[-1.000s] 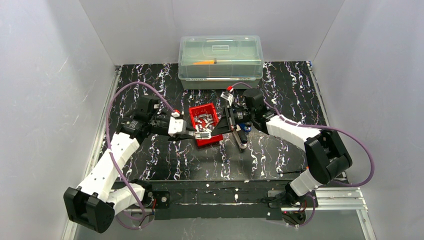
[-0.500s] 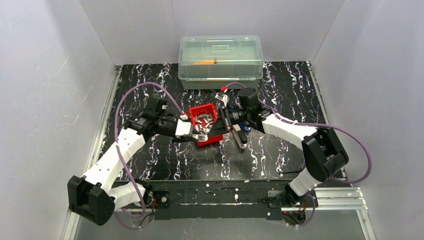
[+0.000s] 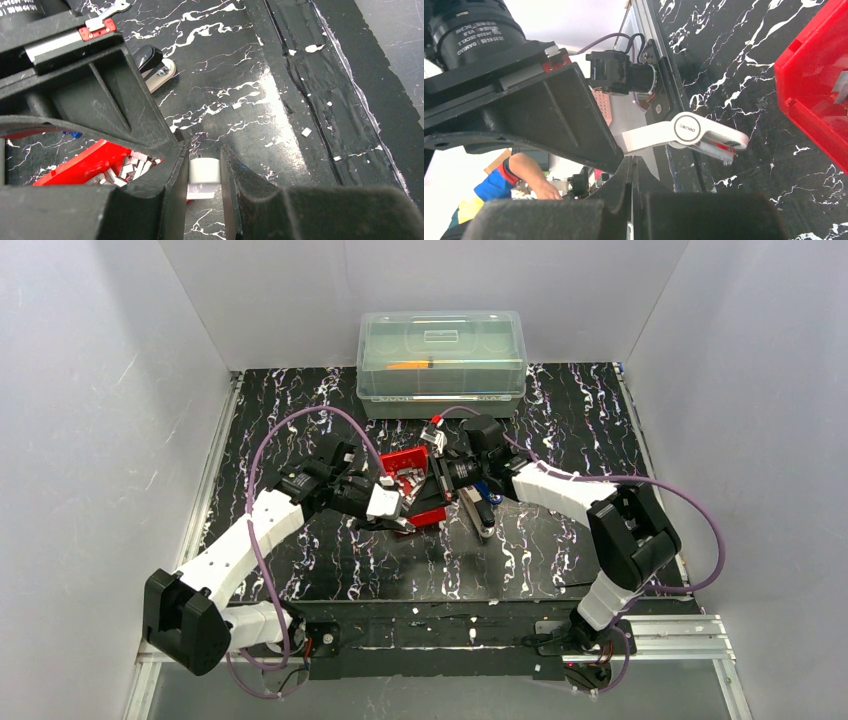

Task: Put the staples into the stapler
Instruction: Close the stapler, then place the stapler at the center of the board, then open the stapler at the center of the board.

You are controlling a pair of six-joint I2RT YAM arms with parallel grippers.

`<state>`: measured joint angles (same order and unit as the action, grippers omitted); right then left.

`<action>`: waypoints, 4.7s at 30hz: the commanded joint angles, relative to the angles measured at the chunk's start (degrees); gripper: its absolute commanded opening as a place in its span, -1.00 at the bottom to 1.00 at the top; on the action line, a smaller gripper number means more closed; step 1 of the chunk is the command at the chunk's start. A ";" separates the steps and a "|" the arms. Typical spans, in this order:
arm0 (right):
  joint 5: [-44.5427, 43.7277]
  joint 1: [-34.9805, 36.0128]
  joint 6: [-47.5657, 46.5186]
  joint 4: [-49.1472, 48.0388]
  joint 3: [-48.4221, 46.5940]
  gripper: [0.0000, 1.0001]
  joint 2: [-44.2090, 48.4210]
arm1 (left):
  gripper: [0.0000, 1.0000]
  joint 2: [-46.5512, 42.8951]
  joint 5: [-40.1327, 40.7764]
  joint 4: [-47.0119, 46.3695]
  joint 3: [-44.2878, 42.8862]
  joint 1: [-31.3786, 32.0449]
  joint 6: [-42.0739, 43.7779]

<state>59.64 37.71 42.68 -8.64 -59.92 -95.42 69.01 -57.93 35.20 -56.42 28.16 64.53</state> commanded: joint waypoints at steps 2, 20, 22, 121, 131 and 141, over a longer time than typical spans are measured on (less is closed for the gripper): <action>-0.70 1.07 -3.26 2.59 -4.05 -0.96 -1.41 | -1.00 -0.19 -1.70 0.04 -1.98 1.08 -0.03; -1.96 1.23 -13.53 15.58 -5.25 -0.95 -1.01 | -1.00 -7.18 11.01 6.57 13.62 -0.78 6.37; -2.11 1.14 -14.17 16.59 -5.54 -0.95 -0.89 | -1.00 -8.74 12.68 4.37 16.44 -0.83 6.82; -70.80 3.40 -25.85 32.89 6.94 -0.30 10.80 | 0.97 -15.58 22.16 -16.94 -0.92 4.18 -35.27; -67.74 4.03 -24.03 45.64 3.83 -0.56 26.32 | 0.97 -8.88 9.64 -15.99 -4.85 4.18 -29.21; -52.08 6.10 -30.17 52.01 -3.67 -0.65 32.04 | 0.97 1.89 0.66 -15.51 -10.26 5.86 -23.63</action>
<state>-0.01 43.18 15.51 43.68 -58.46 -64.97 67.09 -51.33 18.46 -63.22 32.69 37.82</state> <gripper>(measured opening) 0.410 0.982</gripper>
